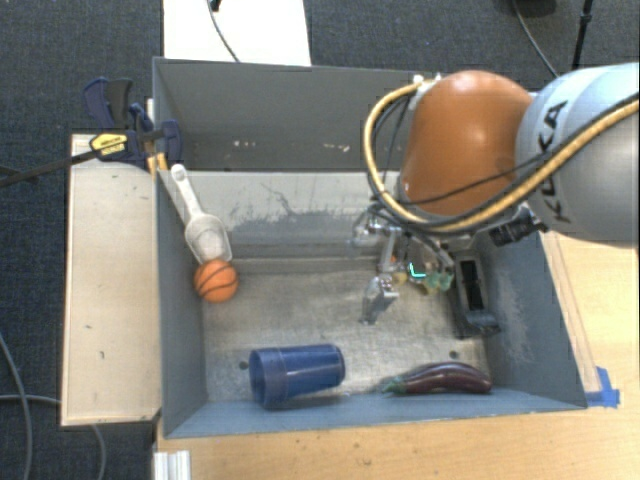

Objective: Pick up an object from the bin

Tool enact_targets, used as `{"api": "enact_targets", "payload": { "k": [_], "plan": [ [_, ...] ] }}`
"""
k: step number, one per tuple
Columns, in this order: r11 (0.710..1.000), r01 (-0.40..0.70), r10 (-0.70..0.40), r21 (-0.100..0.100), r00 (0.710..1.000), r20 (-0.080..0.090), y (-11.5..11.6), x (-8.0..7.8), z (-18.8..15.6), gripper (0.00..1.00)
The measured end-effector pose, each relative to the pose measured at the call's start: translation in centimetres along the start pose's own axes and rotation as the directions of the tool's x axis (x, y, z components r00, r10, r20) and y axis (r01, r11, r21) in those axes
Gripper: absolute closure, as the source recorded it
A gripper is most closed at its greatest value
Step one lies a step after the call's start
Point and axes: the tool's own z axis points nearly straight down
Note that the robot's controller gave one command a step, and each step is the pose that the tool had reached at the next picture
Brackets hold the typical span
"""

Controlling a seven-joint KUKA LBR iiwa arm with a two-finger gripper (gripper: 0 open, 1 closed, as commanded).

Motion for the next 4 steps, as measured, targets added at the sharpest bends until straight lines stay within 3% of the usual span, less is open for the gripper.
{"api": "enact_targets", "payload": {
  "k": [1,2,3,4],
  "plan": [
    [1.0,-0.002,0.002,-0.001,1.0,0.008,0.0,-0.2,-0.4,0.0],
    [0.998,0.07,-0.07,0.0,0.997,0.014,0.2,0.6,2.3,0.0],
    [0.998,0.056,-0.056,0.0,0.998,0.009,-0.1,2.6,6.7,0.0],
    [1.0,-0.008,0.008,0.0,1.0,0.006,2.1,3.0,9.4,0.0]
  ]
}}
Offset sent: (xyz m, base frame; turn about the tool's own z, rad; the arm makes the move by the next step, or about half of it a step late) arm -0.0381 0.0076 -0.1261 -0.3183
